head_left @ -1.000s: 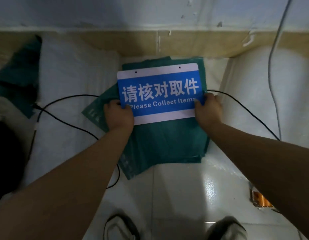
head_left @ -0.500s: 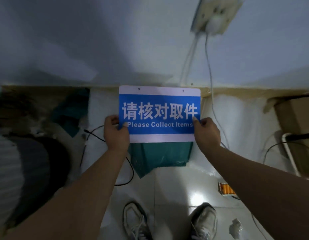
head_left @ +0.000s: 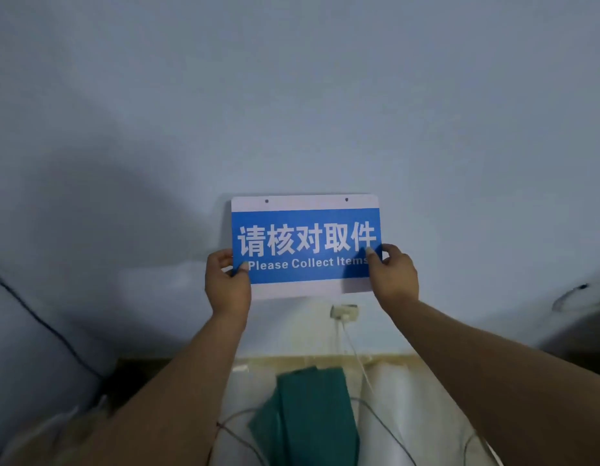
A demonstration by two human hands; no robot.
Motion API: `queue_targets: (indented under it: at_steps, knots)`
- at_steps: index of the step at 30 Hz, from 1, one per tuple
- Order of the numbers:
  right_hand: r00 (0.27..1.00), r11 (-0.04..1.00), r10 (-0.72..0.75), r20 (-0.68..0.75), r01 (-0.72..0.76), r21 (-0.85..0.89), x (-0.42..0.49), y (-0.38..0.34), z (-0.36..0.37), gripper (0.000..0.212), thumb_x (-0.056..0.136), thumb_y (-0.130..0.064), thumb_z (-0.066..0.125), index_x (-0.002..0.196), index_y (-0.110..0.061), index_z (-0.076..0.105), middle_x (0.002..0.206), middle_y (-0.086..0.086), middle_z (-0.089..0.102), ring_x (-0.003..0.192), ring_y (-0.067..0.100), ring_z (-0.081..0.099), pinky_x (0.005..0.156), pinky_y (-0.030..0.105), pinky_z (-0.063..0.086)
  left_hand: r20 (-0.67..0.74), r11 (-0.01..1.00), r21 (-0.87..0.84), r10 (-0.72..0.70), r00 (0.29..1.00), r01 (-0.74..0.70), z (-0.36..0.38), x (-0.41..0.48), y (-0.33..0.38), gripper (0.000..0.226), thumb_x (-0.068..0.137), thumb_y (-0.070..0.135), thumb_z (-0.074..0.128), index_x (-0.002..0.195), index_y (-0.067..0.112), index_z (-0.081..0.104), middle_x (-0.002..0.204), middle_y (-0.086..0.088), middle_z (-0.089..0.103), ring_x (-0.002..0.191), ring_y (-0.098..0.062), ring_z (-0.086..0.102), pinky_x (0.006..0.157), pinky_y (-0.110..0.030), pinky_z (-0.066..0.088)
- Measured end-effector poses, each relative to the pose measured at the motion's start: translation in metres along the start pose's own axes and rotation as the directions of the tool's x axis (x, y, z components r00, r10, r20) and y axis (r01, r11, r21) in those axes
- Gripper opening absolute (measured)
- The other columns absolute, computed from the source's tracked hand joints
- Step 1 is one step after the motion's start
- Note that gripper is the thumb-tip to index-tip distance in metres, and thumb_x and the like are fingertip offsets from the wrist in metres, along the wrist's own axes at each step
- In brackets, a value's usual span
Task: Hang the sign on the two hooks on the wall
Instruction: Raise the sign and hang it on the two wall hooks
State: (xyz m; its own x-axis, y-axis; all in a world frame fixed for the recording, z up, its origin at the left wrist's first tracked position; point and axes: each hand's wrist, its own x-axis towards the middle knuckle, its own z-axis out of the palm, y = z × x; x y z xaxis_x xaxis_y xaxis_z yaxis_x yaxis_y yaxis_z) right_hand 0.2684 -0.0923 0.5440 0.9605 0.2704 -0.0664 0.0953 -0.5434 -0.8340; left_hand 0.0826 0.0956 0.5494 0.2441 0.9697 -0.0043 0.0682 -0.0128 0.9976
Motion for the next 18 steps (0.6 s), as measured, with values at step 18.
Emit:
queue_targets:
  at_steps: [18]
  knots:
    - [0.873,0.887,-0.359,-0.33,0.429,0.169,-0.066,-0.307,-0.26,0.052,0.096,-0.054,0.054,0.138,-0.024,0.053,0.123,0.01,0.061,0.102,0.028,0.065,0.085,0.049,0.06,-0.006,0.864,-0.271,0.44,0.898,-0.425,-0.032,-0.051,0.412,0.046,0.091,0.001,0.063,0.125,0.032,0.059,0.105,0.005,0.067,0.092,-0.013,0.069,0.068,-0.029,0.058]
